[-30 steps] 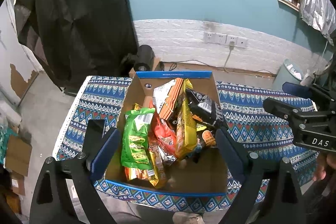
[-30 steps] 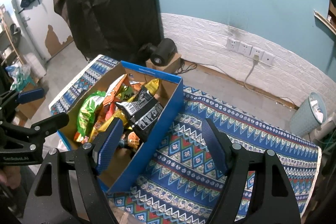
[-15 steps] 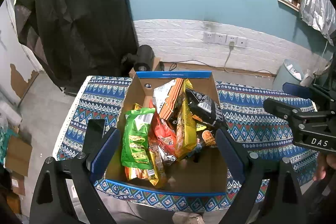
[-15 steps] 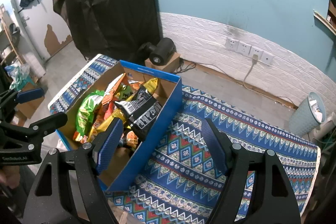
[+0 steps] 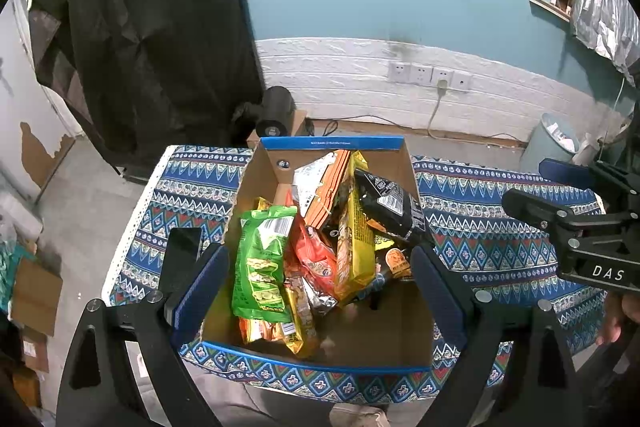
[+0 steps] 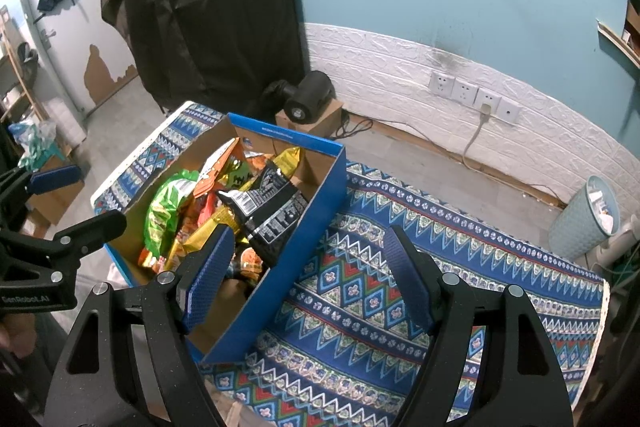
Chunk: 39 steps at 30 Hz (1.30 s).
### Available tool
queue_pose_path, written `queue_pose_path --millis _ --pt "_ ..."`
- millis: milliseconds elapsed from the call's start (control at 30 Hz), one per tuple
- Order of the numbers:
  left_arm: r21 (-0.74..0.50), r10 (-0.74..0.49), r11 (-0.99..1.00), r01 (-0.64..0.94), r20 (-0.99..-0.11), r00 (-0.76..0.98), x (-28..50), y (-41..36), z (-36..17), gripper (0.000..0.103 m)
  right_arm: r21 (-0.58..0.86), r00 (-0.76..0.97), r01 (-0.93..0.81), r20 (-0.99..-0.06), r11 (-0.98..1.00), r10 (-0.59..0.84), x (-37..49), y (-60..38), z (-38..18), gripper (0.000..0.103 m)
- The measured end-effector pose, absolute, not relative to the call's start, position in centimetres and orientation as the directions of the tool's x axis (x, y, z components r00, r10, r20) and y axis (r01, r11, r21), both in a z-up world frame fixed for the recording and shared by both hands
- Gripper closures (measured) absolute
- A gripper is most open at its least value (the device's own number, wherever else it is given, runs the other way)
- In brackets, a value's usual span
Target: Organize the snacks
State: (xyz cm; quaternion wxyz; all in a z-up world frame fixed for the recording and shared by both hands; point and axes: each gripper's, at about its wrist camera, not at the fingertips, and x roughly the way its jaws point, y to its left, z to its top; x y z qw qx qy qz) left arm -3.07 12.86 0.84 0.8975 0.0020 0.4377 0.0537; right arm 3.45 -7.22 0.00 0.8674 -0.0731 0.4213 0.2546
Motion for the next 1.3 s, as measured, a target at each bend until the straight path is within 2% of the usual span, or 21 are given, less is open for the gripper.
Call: queue_pose_path --millis 733,1300 --pt "0.092 0.141 0.989 -0.112 -0.789 0.598 -3.13 12.59 0.75 0.01 0.084 0.515 -0.503 -0.77 0.86 0.376 3.52 -7.64 -0.04 0.027" --pt "0.078 0.126 0.991 -0.107 -0.79 0.6 -3.2 12.68 0.74 0.01 0.078 0.516 -0.501 -0.773 0.862 0.37 3.48 -7.67 0.0 0.027"
